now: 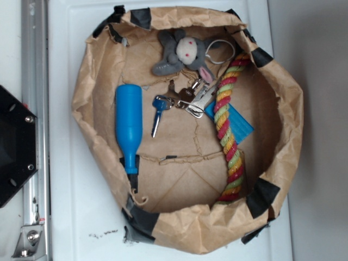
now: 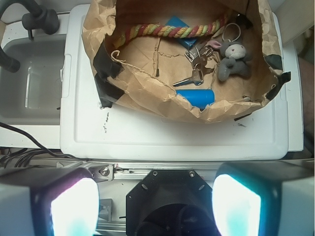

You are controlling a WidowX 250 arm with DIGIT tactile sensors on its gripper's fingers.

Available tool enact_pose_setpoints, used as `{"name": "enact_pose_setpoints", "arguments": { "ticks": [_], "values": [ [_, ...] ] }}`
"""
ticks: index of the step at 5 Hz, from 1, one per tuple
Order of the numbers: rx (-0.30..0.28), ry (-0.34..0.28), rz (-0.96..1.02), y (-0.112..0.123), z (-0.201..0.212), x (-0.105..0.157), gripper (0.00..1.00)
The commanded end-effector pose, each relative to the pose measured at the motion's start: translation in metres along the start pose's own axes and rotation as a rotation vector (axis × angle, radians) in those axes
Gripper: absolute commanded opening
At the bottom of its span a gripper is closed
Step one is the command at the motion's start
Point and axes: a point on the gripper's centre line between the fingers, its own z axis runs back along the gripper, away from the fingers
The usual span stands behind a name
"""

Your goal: Grab the silver keys.

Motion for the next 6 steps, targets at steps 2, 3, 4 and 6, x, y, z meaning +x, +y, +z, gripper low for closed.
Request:
{"name": "enact_pose_setpoints", "arguments": {
  "ticks": [2,3,4,6],
  "values": [
    [-0.029,-0.065,-0.044,0.000,-0.012,0.049,1.00],
    [0.001,-0.029,-0.223,0.006,-0.032,0.097,1.00],
    [0.001,-0.029,-0.223,0.006,-0.032,0.097,1.00],
    [0.001,-0.029,-0.223,0.006,-0.032,0.097,1.00]
  ]
}}
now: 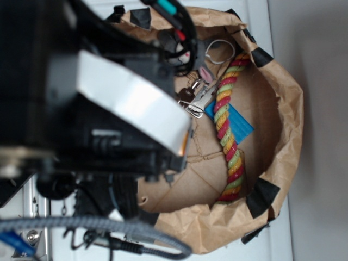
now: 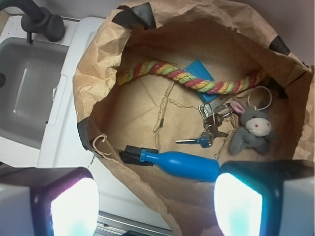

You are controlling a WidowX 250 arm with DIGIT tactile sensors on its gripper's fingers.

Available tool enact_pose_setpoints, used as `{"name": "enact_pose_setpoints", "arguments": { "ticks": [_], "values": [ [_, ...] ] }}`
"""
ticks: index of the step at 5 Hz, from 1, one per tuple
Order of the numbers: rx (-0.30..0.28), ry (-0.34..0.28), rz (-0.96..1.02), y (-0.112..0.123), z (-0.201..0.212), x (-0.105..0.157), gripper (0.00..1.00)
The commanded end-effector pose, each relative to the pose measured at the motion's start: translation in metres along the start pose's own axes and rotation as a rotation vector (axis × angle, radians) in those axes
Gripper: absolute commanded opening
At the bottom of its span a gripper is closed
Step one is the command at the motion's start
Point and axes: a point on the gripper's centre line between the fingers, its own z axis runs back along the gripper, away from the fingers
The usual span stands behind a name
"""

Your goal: Grab the silver keys.

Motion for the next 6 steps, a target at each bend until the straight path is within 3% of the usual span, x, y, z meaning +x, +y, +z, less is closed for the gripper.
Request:
{"name": "enact_pose_setpoints", "arguments": {
  "ticks": [1,2,3,5,6],
  "values": [
    [-0.008,-0.021,-0.012,0.031,-0.016,0.024,1.00],
    [-0.066,-0.048,-0.111,0.042,-0.021,0.034,1.00],
    [-0.066,-0.086,-0.211,0.053,-0.027,0.032,1.00],
    [0.056,-0.046,-0.276,0.063,-0.085,0.030,1.00],
    [0.071,-0.043,-0.279,0.065,-0.096,0.038,1.00]
  ]
}}
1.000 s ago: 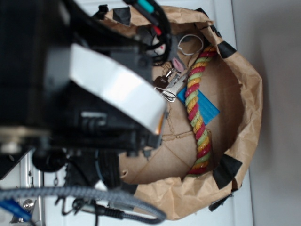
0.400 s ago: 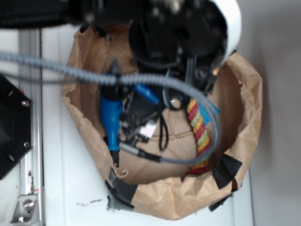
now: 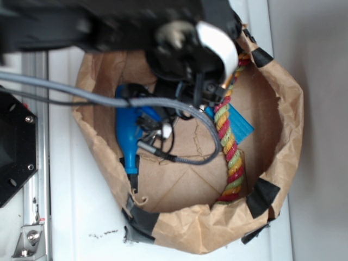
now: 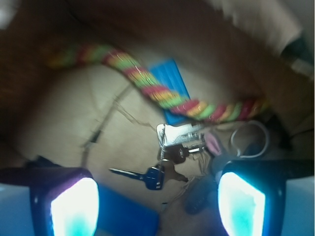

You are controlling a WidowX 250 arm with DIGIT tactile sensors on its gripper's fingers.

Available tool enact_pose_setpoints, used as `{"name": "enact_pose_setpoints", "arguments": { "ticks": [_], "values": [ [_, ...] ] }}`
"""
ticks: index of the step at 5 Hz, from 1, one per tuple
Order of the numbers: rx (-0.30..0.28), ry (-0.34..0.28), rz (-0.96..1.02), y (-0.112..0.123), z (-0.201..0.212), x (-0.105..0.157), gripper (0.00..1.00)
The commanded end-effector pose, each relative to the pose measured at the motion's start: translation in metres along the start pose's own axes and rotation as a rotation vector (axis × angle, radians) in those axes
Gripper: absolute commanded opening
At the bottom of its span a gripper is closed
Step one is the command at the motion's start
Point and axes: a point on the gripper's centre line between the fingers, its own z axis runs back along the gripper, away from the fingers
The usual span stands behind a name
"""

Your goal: Grab the silver keys.

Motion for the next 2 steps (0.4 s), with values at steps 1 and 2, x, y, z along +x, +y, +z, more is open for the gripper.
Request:
{"name": "enact_pose_setpoints", "arguments": {
  "ticks": [1,2],
  "values": [
    [0.010,-0.035,-0.021,0.0024,-0.0019,0.0115,1.00],
    [0.015,-0.024,-0.038,0.0017,-0.0071,0.0041,1.00]
  ]
}}
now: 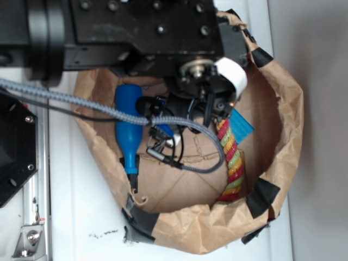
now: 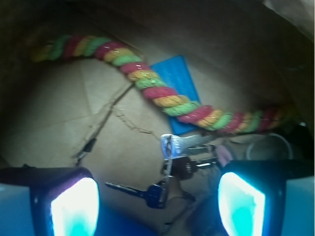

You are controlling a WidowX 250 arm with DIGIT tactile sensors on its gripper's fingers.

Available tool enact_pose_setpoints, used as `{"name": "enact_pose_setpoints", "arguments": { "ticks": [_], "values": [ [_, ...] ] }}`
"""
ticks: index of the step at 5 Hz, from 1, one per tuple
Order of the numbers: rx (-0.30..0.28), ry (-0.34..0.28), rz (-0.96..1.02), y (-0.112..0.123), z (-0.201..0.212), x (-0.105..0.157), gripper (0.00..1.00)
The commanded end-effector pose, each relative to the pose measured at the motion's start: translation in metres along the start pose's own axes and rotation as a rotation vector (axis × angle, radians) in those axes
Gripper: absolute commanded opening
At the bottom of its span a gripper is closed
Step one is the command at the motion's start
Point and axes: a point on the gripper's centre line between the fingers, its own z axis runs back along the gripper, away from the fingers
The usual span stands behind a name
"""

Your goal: Grab the silver keys.

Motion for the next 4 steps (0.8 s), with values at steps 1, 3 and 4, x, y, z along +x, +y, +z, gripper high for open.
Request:
{"name": "enact_pose_setpoints", "arguments": {
  "ticks": [1,3,4],
  "values": [
    [0.036,-0.017,0.004,0.007,0.001,-0.005,1.00],
    [0.037,-0.004,0.050,0.011,-0.011,-0.004,1.00],
    [0.003,-0.013,0.113,0.007,-0.024,0.001,1.00]
  ]
}}
